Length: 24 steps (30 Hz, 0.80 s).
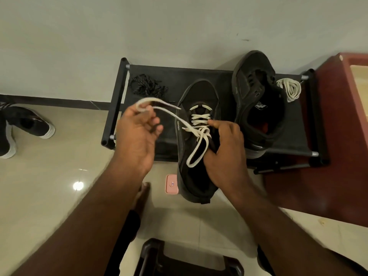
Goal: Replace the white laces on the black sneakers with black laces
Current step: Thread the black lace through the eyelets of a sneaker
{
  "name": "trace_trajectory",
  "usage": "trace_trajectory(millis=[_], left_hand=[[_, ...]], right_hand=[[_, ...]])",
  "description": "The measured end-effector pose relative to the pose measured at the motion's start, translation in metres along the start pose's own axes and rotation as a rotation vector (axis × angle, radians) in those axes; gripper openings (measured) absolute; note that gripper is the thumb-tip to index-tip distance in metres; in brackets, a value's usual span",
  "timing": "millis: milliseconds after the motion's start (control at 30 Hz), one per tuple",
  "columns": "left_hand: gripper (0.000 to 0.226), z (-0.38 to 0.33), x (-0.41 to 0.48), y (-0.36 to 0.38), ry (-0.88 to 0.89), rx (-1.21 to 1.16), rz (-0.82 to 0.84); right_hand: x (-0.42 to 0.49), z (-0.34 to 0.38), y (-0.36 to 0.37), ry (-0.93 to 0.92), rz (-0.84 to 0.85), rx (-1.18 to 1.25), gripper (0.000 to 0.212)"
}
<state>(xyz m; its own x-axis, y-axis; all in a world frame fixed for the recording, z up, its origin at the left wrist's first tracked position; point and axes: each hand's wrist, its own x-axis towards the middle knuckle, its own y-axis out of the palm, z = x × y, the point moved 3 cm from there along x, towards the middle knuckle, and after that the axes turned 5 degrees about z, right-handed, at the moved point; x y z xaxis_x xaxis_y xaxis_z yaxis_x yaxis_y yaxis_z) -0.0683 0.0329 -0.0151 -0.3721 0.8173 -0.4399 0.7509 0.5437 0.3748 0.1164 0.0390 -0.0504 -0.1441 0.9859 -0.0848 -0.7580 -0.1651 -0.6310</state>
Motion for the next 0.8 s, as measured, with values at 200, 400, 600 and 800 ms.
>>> trace_trajectory(millis=[200, 400, 600, 800], left_hand=[[0.037, -0.002, -0.006, -0.007, 0.251, 0.582, -0.231], [0.016, 0.021, -0.017, 0.018, 0.055, 1.012, 0.295], [0.042, 0.022, -0.022, 0.022, 0.050, 1.007, 0.528], [0.046, 0.026, -0.022, 0.024, 0.246, 1.122, 0.469]], right_hand=[[-0.001, 0.000, 0.001, -0.017, -0.014, 0.003, 0.049], [0.001, 0.001, -0.003, -0.015, 0.014, 0.041, 0.049], [0.000, 0.001, -0.008, -0.033, 0.041, 0.111, 0.044], [0.001, 0.013, -0.015, -0.094, 0.035, 0.220, 0.024]])
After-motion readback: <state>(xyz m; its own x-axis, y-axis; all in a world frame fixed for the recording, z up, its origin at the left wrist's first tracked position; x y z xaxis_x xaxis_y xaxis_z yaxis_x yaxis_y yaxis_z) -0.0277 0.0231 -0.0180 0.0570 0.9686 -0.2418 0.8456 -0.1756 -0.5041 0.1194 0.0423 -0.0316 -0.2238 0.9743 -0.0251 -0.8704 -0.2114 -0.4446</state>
